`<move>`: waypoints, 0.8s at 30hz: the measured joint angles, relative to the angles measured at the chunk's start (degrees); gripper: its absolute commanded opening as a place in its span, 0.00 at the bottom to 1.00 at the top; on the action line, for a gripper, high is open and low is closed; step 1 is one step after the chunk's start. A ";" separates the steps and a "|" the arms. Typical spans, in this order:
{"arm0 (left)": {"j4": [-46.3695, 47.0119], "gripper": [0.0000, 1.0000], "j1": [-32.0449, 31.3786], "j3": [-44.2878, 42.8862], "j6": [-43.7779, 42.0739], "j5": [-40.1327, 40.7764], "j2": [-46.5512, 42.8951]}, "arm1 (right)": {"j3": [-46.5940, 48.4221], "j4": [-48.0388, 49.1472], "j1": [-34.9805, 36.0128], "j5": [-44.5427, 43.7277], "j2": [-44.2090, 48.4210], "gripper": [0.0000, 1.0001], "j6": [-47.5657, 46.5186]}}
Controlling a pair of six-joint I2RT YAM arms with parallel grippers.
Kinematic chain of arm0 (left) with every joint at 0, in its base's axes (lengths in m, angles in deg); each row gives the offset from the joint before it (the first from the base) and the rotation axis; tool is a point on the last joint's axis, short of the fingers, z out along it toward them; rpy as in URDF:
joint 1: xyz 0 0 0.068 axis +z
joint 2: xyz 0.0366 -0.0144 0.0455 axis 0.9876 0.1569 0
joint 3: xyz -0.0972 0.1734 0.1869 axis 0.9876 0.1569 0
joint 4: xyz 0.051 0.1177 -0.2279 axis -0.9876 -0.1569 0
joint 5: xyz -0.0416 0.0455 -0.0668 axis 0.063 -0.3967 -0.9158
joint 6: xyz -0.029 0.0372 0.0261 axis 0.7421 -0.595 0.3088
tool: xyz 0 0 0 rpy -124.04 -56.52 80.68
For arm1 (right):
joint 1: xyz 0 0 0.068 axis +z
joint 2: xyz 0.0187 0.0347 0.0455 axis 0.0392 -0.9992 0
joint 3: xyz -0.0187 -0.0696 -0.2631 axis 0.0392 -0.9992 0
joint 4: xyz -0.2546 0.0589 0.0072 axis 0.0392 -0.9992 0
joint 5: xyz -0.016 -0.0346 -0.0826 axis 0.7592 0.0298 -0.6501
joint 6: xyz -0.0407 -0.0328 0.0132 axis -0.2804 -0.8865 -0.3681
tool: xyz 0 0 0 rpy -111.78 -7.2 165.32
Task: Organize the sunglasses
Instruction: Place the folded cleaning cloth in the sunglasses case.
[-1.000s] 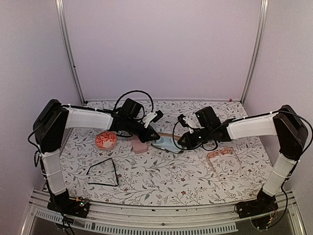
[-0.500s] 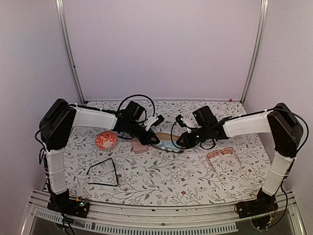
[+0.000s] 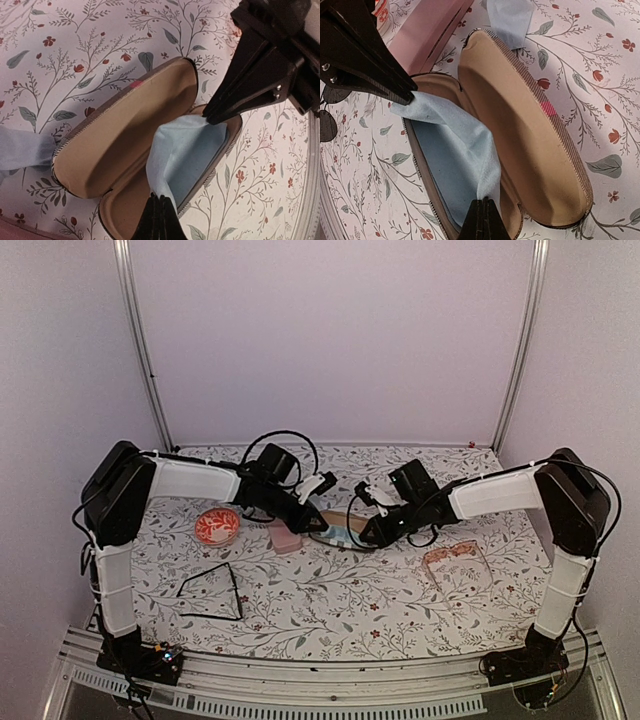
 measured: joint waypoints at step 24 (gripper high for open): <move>-2.78 0.29 0.02 -4.55 0.81 5.90 1.44 | 2.71 -3.85 0.00 -0.59 -0.70 0.26 -2.05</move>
